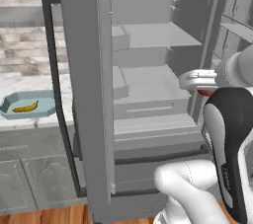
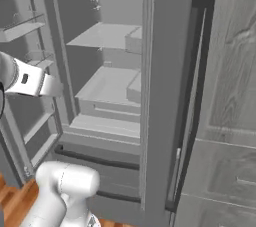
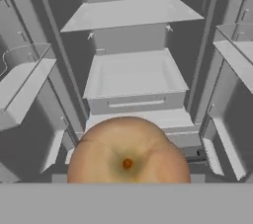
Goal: Pick the peach and banana from the fridge and place them inside the tupperware on the counter.
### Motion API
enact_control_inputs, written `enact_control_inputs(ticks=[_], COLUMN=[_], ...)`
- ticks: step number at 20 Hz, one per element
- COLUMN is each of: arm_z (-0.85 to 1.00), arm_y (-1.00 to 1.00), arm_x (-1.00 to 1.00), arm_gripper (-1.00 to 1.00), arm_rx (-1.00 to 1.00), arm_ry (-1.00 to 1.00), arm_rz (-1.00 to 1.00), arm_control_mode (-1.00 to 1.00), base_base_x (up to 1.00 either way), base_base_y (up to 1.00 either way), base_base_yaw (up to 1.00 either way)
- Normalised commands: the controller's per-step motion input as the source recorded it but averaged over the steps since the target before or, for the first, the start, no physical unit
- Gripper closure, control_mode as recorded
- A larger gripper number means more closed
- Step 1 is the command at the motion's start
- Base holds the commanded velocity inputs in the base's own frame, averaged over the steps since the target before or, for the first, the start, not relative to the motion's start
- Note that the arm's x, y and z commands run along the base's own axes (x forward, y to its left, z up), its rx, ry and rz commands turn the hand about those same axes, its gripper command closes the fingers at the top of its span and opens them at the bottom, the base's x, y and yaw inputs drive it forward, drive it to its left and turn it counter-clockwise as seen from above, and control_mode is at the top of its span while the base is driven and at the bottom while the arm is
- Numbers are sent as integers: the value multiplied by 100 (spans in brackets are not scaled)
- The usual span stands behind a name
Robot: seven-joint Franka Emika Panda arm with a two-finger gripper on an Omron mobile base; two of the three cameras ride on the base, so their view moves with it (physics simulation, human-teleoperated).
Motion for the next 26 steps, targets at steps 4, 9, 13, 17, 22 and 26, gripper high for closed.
enact_control_inputs(ticks=[4, 9, 13, 17, 22, 26], arm_z=[0, 0, 0, 0, 0, 0], arm_y=[0, 0, 0, 0, 0, 0], arm_x=[0, 0, 0, 0, 0, 0], arm_gripper=[100, 100, 100, 100, 100, 100], arm_rx=[0, 0, 0, 0, 0, 0], arm_ry=[0, 0, 0, 0, 0, 0], arm_rz=[0, 0, 0, 0, 0, 0], arm_control_mode=[100, 100, 100, 100, 100, 100], base_base_x=[-98, -73, -42, -29, -9, 14], base_base_y=[17, 44, 64, 78, 91, 85], base_base_yaw=[0, 0, 1, 9, 24, 17])
